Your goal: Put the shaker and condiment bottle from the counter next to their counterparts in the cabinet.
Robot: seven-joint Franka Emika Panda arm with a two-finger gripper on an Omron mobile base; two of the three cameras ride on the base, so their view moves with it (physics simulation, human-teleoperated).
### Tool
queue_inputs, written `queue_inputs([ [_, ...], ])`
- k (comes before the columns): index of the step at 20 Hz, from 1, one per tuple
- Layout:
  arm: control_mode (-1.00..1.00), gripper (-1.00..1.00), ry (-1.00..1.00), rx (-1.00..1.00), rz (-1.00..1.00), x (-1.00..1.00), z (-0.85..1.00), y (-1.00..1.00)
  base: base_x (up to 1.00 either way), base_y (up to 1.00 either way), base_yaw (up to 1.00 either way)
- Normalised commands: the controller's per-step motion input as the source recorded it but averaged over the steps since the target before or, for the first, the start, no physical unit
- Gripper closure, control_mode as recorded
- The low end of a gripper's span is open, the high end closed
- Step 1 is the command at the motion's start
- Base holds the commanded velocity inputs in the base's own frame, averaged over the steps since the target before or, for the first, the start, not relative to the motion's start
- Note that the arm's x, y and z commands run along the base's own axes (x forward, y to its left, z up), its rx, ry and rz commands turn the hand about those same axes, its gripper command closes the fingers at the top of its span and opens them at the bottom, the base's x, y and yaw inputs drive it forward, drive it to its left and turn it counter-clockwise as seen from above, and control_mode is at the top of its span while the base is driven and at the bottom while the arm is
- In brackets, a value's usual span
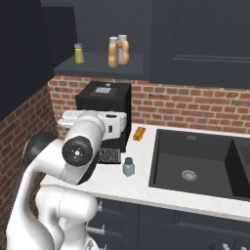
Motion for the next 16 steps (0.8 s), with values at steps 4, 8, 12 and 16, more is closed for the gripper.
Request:
queue_inputs([
  [4, -1.00, -1.00, 0.00, 0.00, 0.10, -0.51, -0.49, -0.54, 0.00, 0.00, 0.00],
  [8, -1.00, -1.00, 0.02, 0.00, 0.04, -0.20, -0.38, -0.26, 0.00, 0.00, 0.00],
  [12, -1.00, -1.00, 0.08, -0.04, 0.14, 0.08, -0.47, 0.03, 0.00, 0.00, 0.00],
  [16, -1.00, -1.00, 0.00, -0.03, 0.18, 0.24, -0.47, 0.00, 0.00, 0.00, 0.00],
])
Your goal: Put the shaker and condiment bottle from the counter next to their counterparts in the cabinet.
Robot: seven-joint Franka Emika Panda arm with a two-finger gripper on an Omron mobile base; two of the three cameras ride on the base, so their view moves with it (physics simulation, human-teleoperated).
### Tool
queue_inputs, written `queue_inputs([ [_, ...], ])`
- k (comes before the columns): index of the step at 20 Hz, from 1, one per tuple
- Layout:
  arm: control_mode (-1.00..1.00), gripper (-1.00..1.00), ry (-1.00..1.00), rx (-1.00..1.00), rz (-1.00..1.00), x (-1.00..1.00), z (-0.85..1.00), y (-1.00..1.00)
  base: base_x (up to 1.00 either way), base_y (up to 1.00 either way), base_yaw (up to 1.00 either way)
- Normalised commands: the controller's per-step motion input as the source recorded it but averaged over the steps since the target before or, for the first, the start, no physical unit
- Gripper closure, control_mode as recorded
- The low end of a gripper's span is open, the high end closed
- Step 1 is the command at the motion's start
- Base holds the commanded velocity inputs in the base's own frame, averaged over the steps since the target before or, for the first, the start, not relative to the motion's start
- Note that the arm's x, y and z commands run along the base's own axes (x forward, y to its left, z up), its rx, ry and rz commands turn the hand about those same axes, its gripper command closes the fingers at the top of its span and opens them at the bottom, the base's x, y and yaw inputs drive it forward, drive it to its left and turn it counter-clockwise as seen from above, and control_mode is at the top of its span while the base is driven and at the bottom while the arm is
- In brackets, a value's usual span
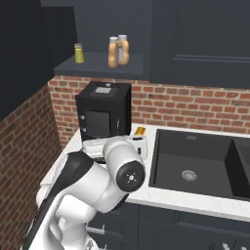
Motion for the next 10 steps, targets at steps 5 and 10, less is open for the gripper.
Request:
queue_inputs([
  [5, -1.00, -1.00, 0.02, -0.02, 0.24, 0.62, -0.31, 0.00, 0.00, 0.00, 0.00],
  [10, -1.00, -1.00, 0.12, 0.00, 0.21, 0.50, -0.12, -0.04, 0.00, 0.00, 0.00],
])
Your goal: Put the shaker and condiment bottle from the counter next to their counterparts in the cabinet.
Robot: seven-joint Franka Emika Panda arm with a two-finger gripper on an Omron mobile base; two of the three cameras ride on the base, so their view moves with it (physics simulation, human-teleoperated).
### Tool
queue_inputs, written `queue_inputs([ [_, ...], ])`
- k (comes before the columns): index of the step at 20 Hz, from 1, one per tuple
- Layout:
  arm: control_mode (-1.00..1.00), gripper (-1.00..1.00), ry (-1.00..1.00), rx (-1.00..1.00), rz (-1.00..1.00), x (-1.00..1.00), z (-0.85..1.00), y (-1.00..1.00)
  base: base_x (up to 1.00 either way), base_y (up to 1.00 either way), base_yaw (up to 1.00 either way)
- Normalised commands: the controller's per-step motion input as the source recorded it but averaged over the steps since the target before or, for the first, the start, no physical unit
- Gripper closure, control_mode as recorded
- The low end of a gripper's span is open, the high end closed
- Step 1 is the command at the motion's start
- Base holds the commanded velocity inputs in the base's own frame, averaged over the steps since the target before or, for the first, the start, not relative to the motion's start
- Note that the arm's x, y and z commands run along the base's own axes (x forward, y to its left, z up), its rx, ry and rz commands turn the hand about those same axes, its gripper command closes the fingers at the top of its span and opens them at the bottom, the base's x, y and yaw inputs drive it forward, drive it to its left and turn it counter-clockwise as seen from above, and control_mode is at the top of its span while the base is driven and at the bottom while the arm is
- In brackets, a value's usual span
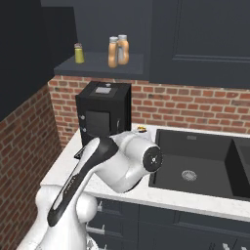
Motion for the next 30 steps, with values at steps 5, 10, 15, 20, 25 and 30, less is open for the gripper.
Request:
queue_inputs([
  [5, -1.00, -1.00, 0.05, 0.00, 0.04, 0.00, -0.14, -0.41, 0.00, 0.00, 0.00],
  [10, -1.00, -1.00, -0.07, 0.00, 0.00, -0.16, -0.15, -0.62, 0.00, 0.00, 0.00],
  [15, -1.00, -1.00, -0.04, -0.08, 0.00, -0.04, -0.49, 0.02, 0.00, 0.00, 0.00],
  [20, -1.00, -1.00, -0.13, -0.24, 0.08, 0.25, -0.84, 0.18, 0.00, 0.00, 0.00],
  [25, -1.00, -1.00, -0.03, -0.17, 0.13, 0.32, -0.49, 0.00, 0.00, 0.00, 0.00],
  [30, -1.00, -1.00, 0.04, -0.03, 0.05, 0.10, -0.24, 0.02, 0.00, 0.00, 0.00],
])
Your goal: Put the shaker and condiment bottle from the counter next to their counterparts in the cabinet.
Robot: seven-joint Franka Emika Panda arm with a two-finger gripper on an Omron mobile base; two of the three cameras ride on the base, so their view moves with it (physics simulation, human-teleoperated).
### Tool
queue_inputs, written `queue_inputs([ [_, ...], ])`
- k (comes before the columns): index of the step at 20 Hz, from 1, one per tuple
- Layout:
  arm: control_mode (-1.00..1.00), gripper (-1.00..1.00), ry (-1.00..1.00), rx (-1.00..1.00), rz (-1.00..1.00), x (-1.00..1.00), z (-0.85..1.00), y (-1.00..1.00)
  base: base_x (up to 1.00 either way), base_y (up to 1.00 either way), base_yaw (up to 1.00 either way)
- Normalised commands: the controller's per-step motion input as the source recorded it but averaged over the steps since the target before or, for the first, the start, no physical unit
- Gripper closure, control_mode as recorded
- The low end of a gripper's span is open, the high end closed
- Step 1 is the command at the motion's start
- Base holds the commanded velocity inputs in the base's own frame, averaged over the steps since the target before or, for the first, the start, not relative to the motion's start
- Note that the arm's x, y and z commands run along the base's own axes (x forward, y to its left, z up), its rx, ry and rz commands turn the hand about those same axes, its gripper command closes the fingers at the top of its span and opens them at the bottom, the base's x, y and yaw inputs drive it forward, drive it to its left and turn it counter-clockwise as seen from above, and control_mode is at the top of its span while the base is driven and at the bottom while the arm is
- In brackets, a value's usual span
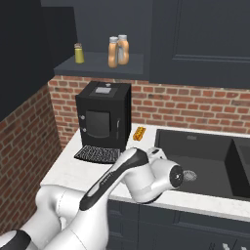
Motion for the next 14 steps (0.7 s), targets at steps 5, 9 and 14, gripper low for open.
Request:
queue_inputs([
  [5, -1.00, -1.00, 0.01, -0.01, 0.02, 0.25, -0.01, 0.01, 0.00, 0.00, 0.00],
  [9, -1.00, -1.00, 0.09, -0.02, 0.00, 0.28, 0.00, 0.00, 0.00, 0.00, 0.00],
  [14, -1.00, -1.00, 0.11, 0.00, 0.01, 0.15, -0.10, 0.00, 0.00, 0.00, 0.00],
])
